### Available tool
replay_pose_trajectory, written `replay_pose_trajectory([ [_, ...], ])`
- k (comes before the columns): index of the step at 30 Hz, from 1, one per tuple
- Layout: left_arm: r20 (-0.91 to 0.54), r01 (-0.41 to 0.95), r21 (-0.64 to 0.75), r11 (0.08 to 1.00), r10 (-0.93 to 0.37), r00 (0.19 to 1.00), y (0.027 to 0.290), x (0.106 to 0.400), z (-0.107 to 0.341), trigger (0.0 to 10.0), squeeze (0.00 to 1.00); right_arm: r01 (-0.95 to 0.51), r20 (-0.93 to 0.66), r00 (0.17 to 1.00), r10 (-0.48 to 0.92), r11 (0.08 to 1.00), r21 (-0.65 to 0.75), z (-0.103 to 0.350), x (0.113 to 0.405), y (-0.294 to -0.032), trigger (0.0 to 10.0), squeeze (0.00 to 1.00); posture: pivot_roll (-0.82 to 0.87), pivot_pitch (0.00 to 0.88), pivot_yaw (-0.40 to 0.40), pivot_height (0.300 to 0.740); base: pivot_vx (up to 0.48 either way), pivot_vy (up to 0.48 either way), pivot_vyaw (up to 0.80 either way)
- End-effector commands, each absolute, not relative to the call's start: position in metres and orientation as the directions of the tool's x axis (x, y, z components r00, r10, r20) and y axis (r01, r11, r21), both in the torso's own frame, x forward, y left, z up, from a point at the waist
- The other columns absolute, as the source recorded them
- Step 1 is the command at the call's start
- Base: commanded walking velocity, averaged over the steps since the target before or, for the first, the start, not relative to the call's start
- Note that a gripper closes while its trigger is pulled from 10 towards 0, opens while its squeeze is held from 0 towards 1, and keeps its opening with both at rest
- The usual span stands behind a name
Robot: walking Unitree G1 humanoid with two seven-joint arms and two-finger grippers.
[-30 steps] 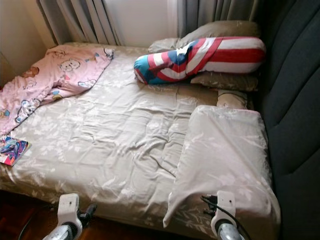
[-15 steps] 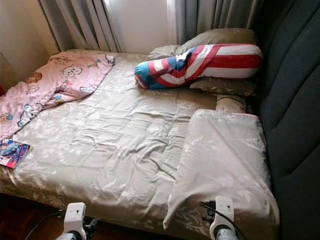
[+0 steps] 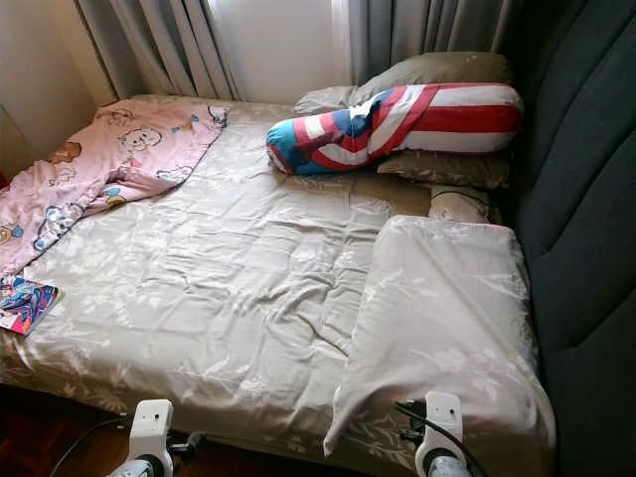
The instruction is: Clean up the room
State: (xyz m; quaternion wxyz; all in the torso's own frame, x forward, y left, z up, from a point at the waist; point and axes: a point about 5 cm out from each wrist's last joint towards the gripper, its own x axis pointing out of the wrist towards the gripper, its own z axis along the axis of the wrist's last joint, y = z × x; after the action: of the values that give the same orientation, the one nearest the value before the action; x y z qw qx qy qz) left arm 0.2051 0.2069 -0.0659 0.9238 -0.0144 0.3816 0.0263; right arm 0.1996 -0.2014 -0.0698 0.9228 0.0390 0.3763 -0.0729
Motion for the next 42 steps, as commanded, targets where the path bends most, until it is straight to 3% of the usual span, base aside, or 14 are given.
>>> replay_pose_trajectory([
  [1, -0.714, -0.056, 0.009, 0.998, 0.046, 0.698, 0.2096, 0.2018, -0.0676, 10.0, 0.0, 0.175, -0.719, 0.686, -0.107, 0.984, 0.02, -0.0736, 0.1936, -0.2009, 10.0, 0.0, -0.07, 0.033, 0.03, 0.74, 0.0, 0.0, 0.0],
  [2, -0.714, -0.057, 0.007, 0.998, 0.045, 0.698, 0.2096, 0.2017, -0.0676, 10.0, 0.0, 0.175, -0.719, 0.687, -0.106, 0.984, 0.021, -0.0734, 0.1938, -0.2009, 10.0, 0.98, -0.07, 0.033, 0.029, 0.74, 0.0, 0.0, 0.0],
  [3, -0.713, -0.061, 0.005, 0.998, 0.046, 0.7, 0.2094, 0.2018, -0.0675, 10.0, 0.0, 0.173, -0.716, 0.689, -0.107, 0.985, 0.019, -0.0731, 0.1942, -0.2012, 10.0, 1.0, -0.07, 0.032, 0.028, 0.74, 0.0, 0.0, 0.0],
  [17, -0.705, -0.063, 0.0, 0.998, 0.044, 0.707, 0.2084, 0.2033, -0.0666, 10.0, 0.0, 0.173, -0.719, 0.685, -0.117, 0.985, 0.005, -0.0734, 0.1935, -0.2025, 10.0, 1.0, -0.07, 0.031, 0.028, 0.74, 0.0, 0.0, 0.0],
  [18, -0.705, -0.062, 0.0, 0.998, 0.044, 0.708, 0.2083, 0.2033, -0.0667, 10.0, 0.0, 0.17, -0.721, 0.683, -0.118, 0.985, 0.0, -0.0736, 0.1933, -0.2026, 10.0, 0.91, -0.07, 0.031, 0.028, 0.74, 0.0, 0.0, 0.0],
  [19, -0.705, -0.058, 0.001, 0.998, 0.042, 0.707, 0.2079, 0.2032, -0.0668, 10.0, 0.0, 0.166, -0.723, 0.68, -0.121, 0.986, -0.009, -0.0738, 0.1929, -0.2029, 10.0, 0.15, -0.07, 0.031, 0.028, 0.74, 0.0, 0.0, 0.0],
  [20, -0.705, -0.048, 0.004, 0.999, 0.037, 0.708, 0.207, 0.203, -0.0669, 10.0, 0.0, 0.162, -0.725, 0.677, -0.124, 0.987, -0.018, -0.074, 0.1925, -0.2032, 10.0, 0.0, -0.07, 0.032, 0.029, 0.74, 0.0, 0.0, 0.0],
  [25, -0.703, -0.047, 0.0, 0.999, 0.034, 0.71, 0.2056, 0.2031, -0.067, 10.0, 0.0, 0.164, -0.721, 0.682, -0.118, 0.986, -0.007, -0.0734, 0.1938, -0.2023, 10.0, 0.0, -0.07, 0.032, 0.029, 0.74, 0.0, 0.0, 0.0],
  [27, -0.703, -0.048, 0.0, 0.999, 0.034, 0.71, 0.2055, 0.2032, -0.067, 10.0, 0.0, 0.163, -0.719, 0.685, -0.116, 0.987, -0.004, -0.073, 0.1945, -0.2021, 10.0, 0.4, -0.07, 0.031, 0.03, 0.74, 0.0, 0.0, 0.0],
  [28, -0.703, -0.048, 0.0, 0.999, 0.034, 0.71, 0.2054, 0.2032, -0.067, 10.0, 0.0, 0.163, -0.719, 0.686, -0.116, 0.987, -0.004, -0.0729, 0.1947, -0.2021, 10.0, 1.0, -0.07, 0.031, 0.031, 0.74, 0.0, 0.0, 0.0],
  [30, -0.703, -0.032, 0.005, 0.999, 0.026, 0.71, 0.2045, 0.2033, -0.0671, 10.0, 0.0, 0.162, -0.717, 0.687, -0.117, 0.987, -0.005, -0.0726, 0.1952, -0.202, 10.0, 1.0, -0.07, 0.033, 0.031, 0.74, 0.0, 0.0, 0.0],
  [32, -0.703, -0.032, 0.004, 0.999, 0.026, 0.711, 0.2043, 0.2032, -0.0671, 10.0, 0.0, 0.162, -0.717, 0.687, -0.117, 0.987, -0.006, -0.0726, 0.1952, -0.202, 10.0, 0.69, -0.07, 0.033, 0.032, 0.74, 0.0, 0.0, 0.0],
  [33, -0.703, -0.035, 0.003, 0.999, 0.026, 0.711, 0.2043, 0.2031, -0.0671, 10.0, 0.0, 0.162, -0.718, 0.686, -0.119, 0.987, -0.008, -0.0727, 0.1952, -0.2019, 10.0, 0.0, -0.07, 0.033, 0.032, 0.74, 0.0, 0.0, 0.0],
  [42, -0.702, -0.048, -0.008, 0.999, 0.028, 0.712, 0.2051, 0.2032, -0.067, 10.0, 0.0, 0.159, -0.712, 0.692, -0.115, 0.987, -0.005, -0.0723, 0.1966, -0.1982, 10.0, 0.0, -0.07, 0.039, 0.038, 0.74, 0.0, 0.0, 0.0],
])
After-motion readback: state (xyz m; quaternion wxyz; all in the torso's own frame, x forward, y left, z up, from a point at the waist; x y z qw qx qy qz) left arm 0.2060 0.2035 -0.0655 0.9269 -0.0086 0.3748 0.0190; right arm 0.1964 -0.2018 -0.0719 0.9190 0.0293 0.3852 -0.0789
